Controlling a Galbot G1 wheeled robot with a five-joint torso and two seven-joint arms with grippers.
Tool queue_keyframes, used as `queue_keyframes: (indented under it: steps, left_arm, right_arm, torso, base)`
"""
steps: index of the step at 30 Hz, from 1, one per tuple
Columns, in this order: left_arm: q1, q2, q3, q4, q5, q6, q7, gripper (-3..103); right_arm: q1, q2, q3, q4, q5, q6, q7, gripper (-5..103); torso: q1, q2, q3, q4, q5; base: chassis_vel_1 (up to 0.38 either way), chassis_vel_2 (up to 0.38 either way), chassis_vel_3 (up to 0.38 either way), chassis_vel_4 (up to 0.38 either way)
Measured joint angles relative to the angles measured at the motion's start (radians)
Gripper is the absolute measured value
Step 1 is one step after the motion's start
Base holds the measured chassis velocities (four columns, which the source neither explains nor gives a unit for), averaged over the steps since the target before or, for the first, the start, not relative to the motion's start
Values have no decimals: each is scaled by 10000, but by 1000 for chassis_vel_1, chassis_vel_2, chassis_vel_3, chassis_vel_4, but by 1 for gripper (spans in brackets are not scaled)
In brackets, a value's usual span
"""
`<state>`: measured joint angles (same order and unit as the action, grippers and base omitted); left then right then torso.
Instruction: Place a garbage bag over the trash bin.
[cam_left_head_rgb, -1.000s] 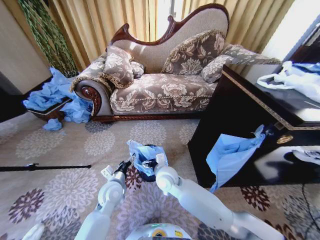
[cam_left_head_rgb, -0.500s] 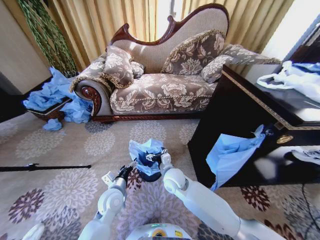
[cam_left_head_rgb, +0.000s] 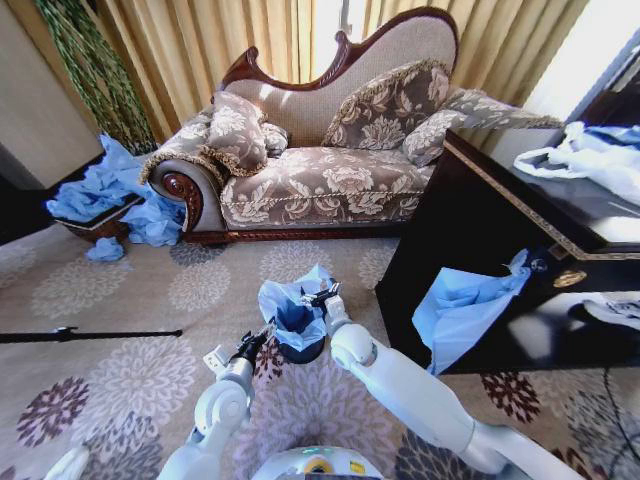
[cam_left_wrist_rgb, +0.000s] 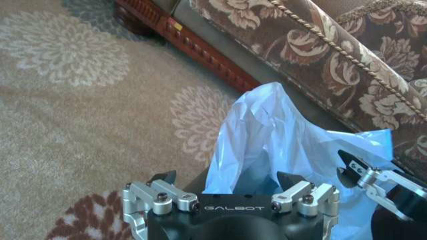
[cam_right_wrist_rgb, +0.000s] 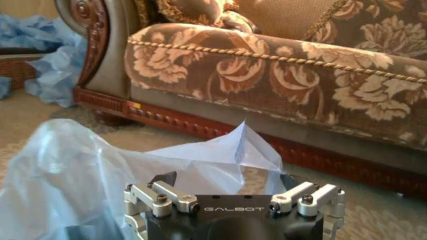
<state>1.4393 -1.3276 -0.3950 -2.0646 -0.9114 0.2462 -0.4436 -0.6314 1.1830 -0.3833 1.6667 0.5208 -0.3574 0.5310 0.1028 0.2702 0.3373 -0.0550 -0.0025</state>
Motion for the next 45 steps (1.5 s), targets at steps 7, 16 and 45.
queue_keyframes:
  steps: [7,16,45]
  left_arm:
    - [74,-34,-15,-22,56,-63,101,100]
    - [14,-120,7,87,87,-116,154,100]
    - [160,-171,-40,-38,169,-220,190,100]
  right_arm:
    - [134,-114,99,149,-75,0,20,100]
    - [-432,-548,-57,1658,884,-389,587,100]
    - [293,-74,114,-634,-22,-603,348,100]
  torso:
    - [0,-1,0,1,0]
    - [0,0,0,0,0]
    - [0,0,0,1,-2]
  base:
    - [0,0,0,0]
    - [0,0,0,0]
    - [0,0,0,0]
